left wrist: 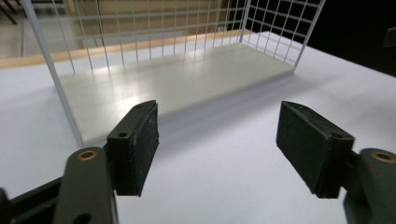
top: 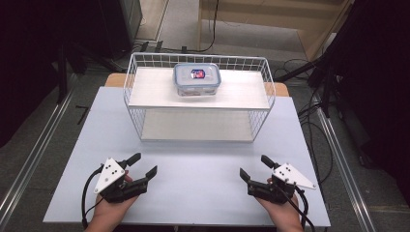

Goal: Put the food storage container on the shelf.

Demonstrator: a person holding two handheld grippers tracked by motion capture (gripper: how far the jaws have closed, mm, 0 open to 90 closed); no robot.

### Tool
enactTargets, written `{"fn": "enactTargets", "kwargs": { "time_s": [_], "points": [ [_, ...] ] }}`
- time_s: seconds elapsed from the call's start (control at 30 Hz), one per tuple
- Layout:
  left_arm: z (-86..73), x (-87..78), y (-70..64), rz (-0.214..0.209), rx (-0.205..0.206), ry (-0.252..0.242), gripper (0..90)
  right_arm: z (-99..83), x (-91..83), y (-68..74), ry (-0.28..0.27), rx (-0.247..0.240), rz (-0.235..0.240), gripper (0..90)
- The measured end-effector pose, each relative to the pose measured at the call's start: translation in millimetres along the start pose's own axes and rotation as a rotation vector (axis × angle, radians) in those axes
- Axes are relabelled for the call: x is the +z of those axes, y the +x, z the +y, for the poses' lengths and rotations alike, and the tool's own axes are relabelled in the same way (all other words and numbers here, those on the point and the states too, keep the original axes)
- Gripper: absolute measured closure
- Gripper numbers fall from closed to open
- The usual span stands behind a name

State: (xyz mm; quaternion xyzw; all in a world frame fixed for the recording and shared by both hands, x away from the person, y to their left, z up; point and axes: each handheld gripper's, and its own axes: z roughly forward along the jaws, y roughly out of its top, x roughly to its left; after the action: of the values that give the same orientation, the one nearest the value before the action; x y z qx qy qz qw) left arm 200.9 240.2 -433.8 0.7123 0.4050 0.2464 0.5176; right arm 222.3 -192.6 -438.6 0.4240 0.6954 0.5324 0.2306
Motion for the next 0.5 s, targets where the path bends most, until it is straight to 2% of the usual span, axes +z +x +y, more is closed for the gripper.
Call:
{"fn": "enactTargets", "kwargs": {
  "time_s": [0.07, 0.1, 0.17, 0.23, 0.5],
  "points": [
    [-6.0, -0.7, 0.1, -0.002, 0.003, 0.002, 25.4, -4.8, -1.3, -0.1, 0.008, -0.001, -0.002, 10.2],
    [-12.9, 2.7, 1.1, -0.005, -0.003, 0.035, 22.4, -10.8, -2.8, -1.8, 0.009, -0.009, -0.006, 10.0],
    [-13.9, 8.3, 4.2, 0.008, -0.015, 0.079, 17.1, -12.8, -2.2, -3.6, 0.006, -0.003, -0.016, 9.4],
    [-14.6, 9.6, 7.0, 0.01, -0.038, 0.073, 16.6, -13.3, 0.2, -4.6, 0.009, 0.004, -0.019, 8.8],
    [-11.7, 6.8, 8.5, 0.011, -0.036, 0.056, 15.9, -15.1, 5.9, -0.9, 0.016, -0.004, -0.01, 8.8]
  ]
}}
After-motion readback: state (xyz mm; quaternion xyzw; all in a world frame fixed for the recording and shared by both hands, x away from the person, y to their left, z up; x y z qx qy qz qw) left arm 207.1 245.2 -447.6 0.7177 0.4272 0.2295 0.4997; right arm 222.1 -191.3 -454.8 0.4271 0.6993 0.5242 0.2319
